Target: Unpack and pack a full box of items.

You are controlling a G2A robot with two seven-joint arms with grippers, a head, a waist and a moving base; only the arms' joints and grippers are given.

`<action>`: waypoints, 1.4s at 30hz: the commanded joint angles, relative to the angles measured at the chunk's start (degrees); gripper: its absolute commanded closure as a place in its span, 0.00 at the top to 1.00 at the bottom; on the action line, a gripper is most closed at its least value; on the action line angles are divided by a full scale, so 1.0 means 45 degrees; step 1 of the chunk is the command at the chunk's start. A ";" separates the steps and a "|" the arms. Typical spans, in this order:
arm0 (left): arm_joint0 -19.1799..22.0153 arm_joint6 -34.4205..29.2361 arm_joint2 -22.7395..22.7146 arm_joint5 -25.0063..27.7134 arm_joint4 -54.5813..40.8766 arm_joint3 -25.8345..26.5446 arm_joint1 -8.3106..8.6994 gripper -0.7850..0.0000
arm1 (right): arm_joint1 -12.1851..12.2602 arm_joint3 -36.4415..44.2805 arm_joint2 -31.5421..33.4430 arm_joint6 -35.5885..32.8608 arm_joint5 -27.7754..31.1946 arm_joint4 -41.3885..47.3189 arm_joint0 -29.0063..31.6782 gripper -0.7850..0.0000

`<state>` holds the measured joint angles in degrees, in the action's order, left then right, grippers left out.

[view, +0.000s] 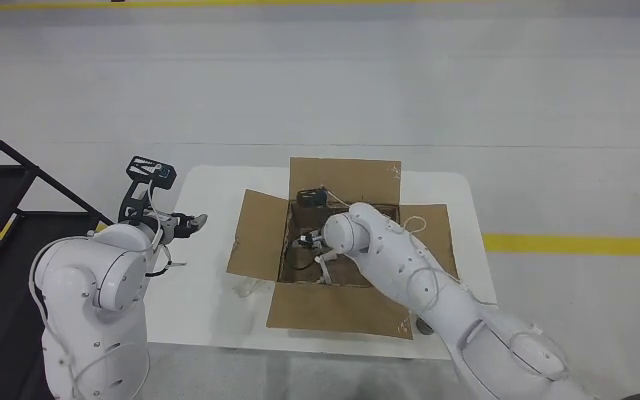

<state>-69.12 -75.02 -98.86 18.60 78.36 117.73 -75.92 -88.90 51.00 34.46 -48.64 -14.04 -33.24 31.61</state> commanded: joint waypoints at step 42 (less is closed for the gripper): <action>0.0000 0.0000 0.0000 0.0000 0.0000 0.0000 0.0000 1.00 | 0.4200 1.6127 1.1570 -0.8748 0.1405 -0.7489 0.9560 0.00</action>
<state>-69.12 -75.02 -98.86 18.60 78.36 117.73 -75.92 -70.35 122.25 84.20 -88.14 -8.24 -67.77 72.19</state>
